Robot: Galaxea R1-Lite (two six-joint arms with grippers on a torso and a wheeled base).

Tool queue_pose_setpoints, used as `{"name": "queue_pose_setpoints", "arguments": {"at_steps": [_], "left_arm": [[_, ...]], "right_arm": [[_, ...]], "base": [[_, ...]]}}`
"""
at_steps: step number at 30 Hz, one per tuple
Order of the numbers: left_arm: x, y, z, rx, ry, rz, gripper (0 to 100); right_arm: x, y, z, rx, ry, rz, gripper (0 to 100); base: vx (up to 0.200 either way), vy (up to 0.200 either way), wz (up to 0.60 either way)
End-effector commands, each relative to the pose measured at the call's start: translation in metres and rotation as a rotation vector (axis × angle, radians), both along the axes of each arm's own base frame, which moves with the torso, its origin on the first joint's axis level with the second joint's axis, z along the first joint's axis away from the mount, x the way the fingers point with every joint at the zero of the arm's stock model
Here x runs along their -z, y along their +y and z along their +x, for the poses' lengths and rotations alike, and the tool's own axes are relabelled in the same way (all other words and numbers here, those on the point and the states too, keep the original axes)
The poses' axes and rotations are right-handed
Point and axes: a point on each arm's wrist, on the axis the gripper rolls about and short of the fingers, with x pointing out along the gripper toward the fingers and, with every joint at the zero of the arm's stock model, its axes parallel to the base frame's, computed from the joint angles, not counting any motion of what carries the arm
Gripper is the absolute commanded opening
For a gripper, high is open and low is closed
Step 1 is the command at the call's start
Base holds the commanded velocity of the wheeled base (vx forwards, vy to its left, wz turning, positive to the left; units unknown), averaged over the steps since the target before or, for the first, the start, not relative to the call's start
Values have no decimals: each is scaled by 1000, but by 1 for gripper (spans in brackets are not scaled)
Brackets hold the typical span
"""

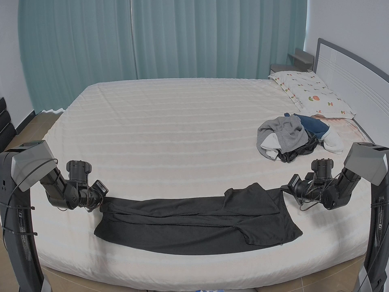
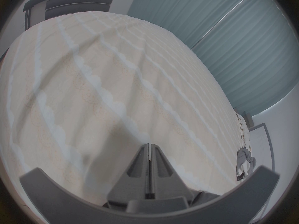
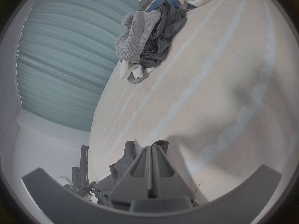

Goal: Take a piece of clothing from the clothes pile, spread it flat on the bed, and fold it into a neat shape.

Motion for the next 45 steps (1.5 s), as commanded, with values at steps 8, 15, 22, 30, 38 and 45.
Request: {"name": "queue_pose_setpoints", "arguments": {"at_steps": [8, 15, 22, 30, 38, 45], "left_arm": [[-2, -1, -4, 7, 0, -5, 100], [-34, 8, -5, 14, -76, -46, 100], [-71, 7, -21, 76, -150, -101, 100], [-66, -4, -52, 59, -76, -157, 100], [-52, -12, -73, 24, 14, -209, 100], [-31, -17, -67, 27, 60, -192, 100]], "right_arm": [[-1, 0, -2, 1, 2, 1, 100], [-15, 2, -21, 13, -2, 5, 100], [-29, 11, -42, 53, -40, -42, 100], [-42, 16, -81, 83, 19, -18, 100], [-20, 22, -86, 137, 46, 96, 100], [-8, 25, -87, 129, 41, 94, 100]], "base": [[0, 0, 0], [0, 0, 0], [0, 0, 0], [-100, 0, 0], [-200, 0, 0], [-86, 0, 0]]}}
